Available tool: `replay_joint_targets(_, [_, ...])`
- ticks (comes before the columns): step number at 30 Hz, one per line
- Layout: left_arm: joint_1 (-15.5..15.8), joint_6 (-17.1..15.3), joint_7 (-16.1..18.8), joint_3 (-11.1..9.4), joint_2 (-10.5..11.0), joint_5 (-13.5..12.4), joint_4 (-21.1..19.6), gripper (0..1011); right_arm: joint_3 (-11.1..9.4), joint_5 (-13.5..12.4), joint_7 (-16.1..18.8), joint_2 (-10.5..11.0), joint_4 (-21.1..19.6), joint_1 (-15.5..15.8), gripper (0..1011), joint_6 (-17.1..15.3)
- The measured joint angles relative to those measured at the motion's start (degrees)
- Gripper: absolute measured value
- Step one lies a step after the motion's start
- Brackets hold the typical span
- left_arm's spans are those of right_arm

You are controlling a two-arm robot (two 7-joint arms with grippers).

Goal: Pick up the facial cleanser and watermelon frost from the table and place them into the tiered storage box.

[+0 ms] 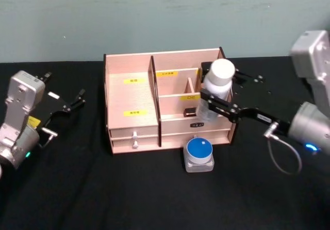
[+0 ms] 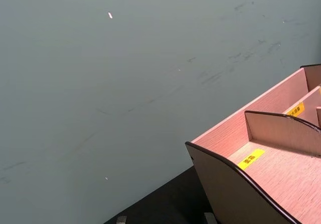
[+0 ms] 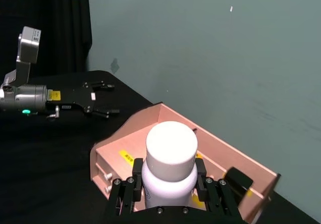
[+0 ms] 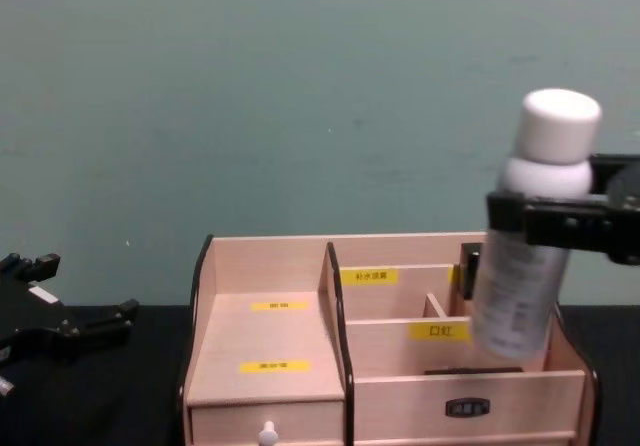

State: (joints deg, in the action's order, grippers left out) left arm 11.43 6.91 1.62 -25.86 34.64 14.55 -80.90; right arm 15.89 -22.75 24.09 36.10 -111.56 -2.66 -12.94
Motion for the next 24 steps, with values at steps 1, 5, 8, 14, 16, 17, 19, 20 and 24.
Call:
replay_joint_targets(1, [0.0, 0.0, 0.0, 0.0, 0.0, 0.0, 0.0, 1001, 0.8, 0.2, -0.1, -0.6, 0.6, -1.1, 601, -0.2])
replay_joint_targets(5, [0.0, 0.0, 0.0, 0.0, 0.0, 0.0, 0.0, 1001, 2.6, 0.7, -0.4, -2.2, 2.7, -3.6, 601, -0.2])
replay_joint_targets(8, [0.0, 0.0, 0.0, 0.0, 0.0, 0.0, 0.0, 1001, 3.7, 1.1, -0.7, -3.4, 4.4, -5.4, 601, -0.2])
replay_joint_targets(14, [0.0, 0.0, 0.0, 0.0, 0.0, 0.0, 0.0, 1001, 5.5, 2.1, -1.1, -6.0, 8.5, -9.1, 601, 0.0])
replay_joint_targets(16, [0.0, 0.0, 0.0, 0.0, 0.0, 0.0, 0.0, 1001, 6.0, 2.4, -1.3, -6.8, 10.2, -10.3, 601, 0.2])
replay_joint_targets(17, [0.0, 0.0, 0.0, 0.0, 0.0, 0.0, 0.0, 1001, 6.1, 2.5, -1.3, -7.1, 10.7, -10.6, 601, 0.3])
replay_joint_targets(19, [0.0, 0.0, 0.0, 0.0, 0.0, 0.0, 0.0, 1001, 6.3, 2.7, -1.4, -7.6, 11.7, -11.3, 602, 0.6])
replay_joint_targets(20, [0.0, 0.0, 0.0, 0.0, 0.0, 0.0, 0.0, 1001, 6.6, 2.9, -1.4, -8.3, 13.0, -12.2, 601, 1.0])
replay_joint_targets(24, [0.0, 0.0, 0.0, 0.0, 0.0, 0.0, 0.0, 1001, 7.1, 3.4, -1.4, -9.1, 14.7, -13.3, 601, 1.6])
